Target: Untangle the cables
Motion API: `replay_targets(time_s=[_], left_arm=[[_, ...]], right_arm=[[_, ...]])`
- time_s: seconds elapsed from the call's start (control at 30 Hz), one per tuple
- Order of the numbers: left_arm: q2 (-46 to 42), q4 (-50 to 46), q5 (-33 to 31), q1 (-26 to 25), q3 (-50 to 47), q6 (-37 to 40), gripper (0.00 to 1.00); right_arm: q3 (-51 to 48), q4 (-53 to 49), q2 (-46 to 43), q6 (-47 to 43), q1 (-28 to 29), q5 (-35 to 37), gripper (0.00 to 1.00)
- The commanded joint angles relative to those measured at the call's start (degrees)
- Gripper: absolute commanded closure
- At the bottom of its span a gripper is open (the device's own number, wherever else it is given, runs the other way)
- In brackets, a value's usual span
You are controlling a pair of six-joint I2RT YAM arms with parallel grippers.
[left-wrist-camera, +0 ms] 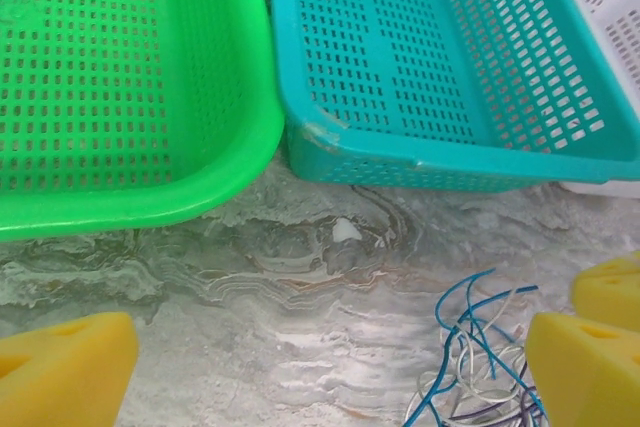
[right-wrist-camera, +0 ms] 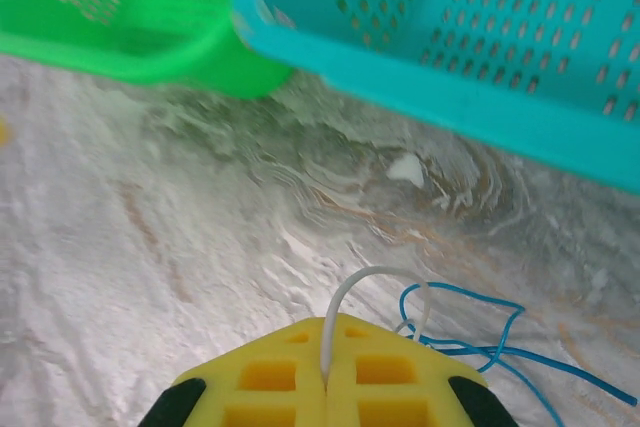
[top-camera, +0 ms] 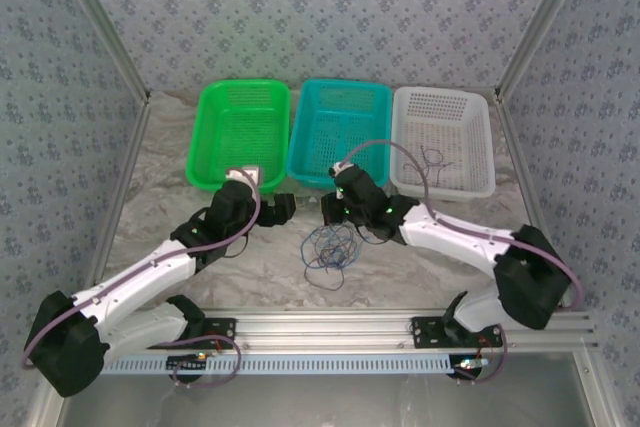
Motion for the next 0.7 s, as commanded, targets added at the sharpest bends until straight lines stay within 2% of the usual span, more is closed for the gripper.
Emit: replay_targets(time_s=[0.0,0.13,0.43,0.57,0.67], left_arm=[[0.3,5.0,2.8,-1.0,-0.8,-0.4,0.01],[1.1,9.6,5.3,-3.4,-1.8,0.3,0.00],[3.6,16.8,10.8,-10.3,-0.2,8.8,0.01],[4.5,18.8,8.8,-11.4,-0.7,8.6,0.01],[5.7,13.9,2.0,-11.6,1.3,6.7,0.01]], right_arm=[[-1.1,-0.6,-5.1,-1.9,-0.1,1.7,1.00],[-0.6,-4.0,-9.1,-2.0,-0.2,0.9,1.00],[0.6,-5.7,-15.6,-2.6,-0.1,-1.2,1.00],[2.4,-8.2,-16.6,-2.0,-0.2,-3.4,1.00],[2.5,-7.1,-18.8,-1.2,-0.2,-6.3,1.00]])
